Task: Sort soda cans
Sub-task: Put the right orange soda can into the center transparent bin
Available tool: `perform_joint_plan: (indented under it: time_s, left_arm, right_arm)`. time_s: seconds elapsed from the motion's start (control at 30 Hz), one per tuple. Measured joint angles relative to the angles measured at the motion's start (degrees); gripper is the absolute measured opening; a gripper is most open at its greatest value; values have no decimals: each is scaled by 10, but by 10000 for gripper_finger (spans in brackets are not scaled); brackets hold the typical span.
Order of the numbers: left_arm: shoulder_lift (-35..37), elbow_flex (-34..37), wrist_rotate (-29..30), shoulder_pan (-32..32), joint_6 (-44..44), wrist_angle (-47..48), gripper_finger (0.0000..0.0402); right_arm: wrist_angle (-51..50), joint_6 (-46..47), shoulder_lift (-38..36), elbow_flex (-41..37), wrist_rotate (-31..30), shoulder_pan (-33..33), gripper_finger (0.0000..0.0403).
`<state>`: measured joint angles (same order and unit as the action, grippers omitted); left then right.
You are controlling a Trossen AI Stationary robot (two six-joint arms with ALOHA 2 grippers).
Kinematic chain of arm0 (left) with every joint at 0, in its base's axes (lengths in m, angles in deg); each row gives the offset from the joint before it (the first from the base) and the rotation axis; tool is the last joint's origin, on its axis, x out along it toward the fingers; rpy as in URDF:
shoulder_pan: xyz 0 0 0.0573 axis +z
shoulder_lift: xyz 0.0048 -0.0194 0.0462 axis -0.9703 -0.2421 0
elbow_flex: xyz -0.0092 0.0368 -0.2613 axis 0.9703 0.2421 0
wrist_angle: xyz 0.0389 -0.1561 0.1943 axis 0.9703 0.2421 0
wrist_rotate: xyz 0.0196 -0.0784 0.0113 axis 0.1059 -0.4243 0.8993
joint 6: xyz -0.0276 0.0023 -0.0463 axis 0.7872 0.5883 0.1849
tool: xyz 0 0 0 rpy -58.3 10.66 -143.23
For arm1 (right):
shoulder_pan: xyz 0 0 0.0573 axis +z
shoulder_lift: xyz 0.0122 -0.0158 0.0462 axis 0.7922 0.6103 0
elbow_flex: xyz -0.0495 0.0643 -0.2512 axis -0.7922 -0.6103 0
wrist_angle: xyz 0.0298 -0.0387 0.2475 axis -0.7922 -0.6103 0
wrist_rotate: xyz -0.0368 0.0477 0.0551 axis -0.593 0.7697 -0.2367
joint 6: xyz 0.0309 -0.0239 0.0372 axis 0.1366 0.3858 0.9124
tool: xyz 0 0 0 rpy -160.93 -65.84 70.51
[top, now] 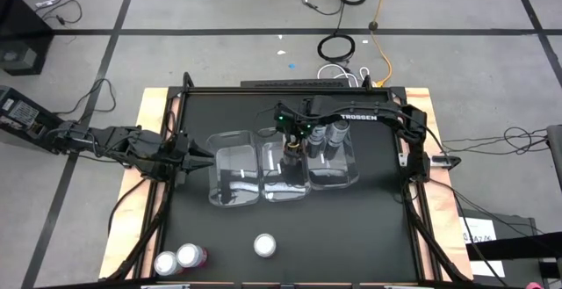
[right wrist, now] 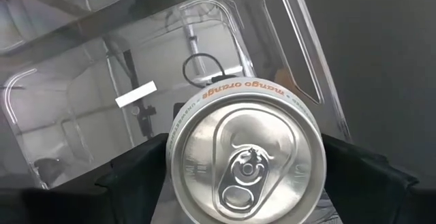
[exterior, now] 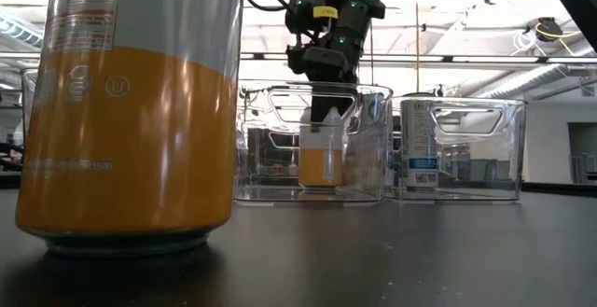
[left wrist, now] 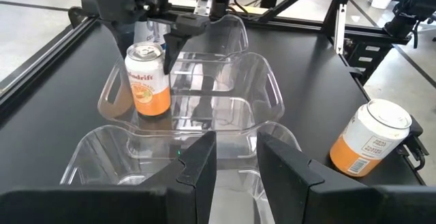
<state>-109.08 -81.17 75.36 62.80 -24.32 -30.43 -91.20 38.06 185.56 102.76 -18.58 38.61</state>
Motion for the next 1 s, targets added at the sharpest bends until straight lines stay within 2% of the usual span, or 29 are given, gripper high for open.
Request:
perform_joint_plan:
  time_s: [0.77, 1.0]
  left_arm:
    - [0, 0, 0, 0, 0, 1, 116]
    - [0, 0, 0, 0, -1, 1, 116]
  right_arm:
    - [5, 13, 0, 1, 2, 0, 348]
    - [-3, 8, 0, 32, 2, 0, 369]
